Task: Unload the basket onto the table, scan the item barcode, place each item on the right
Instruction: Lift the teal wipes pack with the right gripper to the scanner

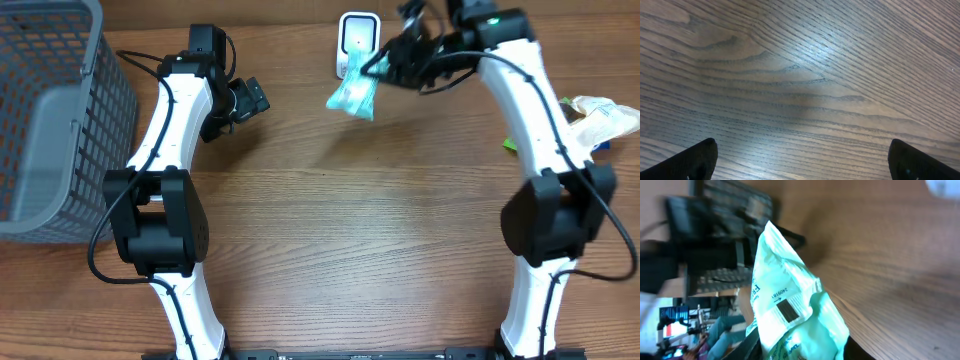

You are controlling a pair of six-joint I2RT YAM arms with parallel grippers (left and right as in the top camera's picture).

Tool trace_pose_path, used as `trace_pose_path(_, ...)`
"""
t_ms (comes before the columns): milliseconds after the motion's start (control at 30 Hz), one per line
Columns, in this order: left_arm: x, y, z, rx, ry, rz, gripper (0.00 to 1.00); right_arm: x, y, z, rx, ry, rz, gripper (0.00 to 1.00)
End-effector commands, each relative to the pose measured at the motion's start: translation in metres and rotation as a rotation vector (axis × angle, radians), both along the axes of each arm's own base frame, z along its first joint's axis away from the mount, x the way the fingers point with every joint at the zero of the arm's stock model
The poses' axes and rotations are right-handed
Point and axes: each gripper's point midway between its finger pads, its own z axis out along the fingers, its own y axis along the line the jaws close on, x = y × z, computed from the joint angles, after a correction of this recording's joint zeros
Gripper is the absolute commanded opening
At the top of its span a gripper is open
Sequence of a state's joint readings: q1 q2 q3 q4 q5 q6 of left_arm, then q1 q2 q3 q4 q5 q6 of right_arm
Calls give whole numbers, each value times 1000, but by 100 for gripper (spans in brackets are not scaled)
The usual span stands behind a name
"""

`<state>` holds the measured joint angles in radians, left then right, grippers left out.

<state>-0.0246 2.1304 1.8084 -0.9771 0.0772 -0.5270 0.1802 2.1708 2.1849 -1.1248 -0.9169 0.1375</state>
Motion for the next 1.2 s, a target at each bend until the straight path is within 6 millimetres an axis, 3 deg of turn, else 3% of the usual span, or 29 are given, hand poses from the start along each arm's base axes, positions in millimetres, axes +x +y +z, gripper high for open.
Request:
trace_pose_path(0,5,0,15,9,-38,-11,100,-17,5,74,61,-176,37,35)
trace_pose_path(233,5,0,15,9,-38,-10,100,0,-7,90,-96,-320,-79,35)
trace_pose_path(600,5,0,15,9,-38,-11,100,35,-14,76,-436,-511,-257,33)
trace_pose_path(767,5,0,15,9,-38,-11,100,58,-22,79,-647,-626,-435,23)
trace_pose_path(900,5,0,15,9,-38,-11,100,75,-27,72,-783,-682,-550,21)
trace_pose_path(1167,5,0,15,9,-38,-11,100,108,-21,39,-990,-809,-523,17)
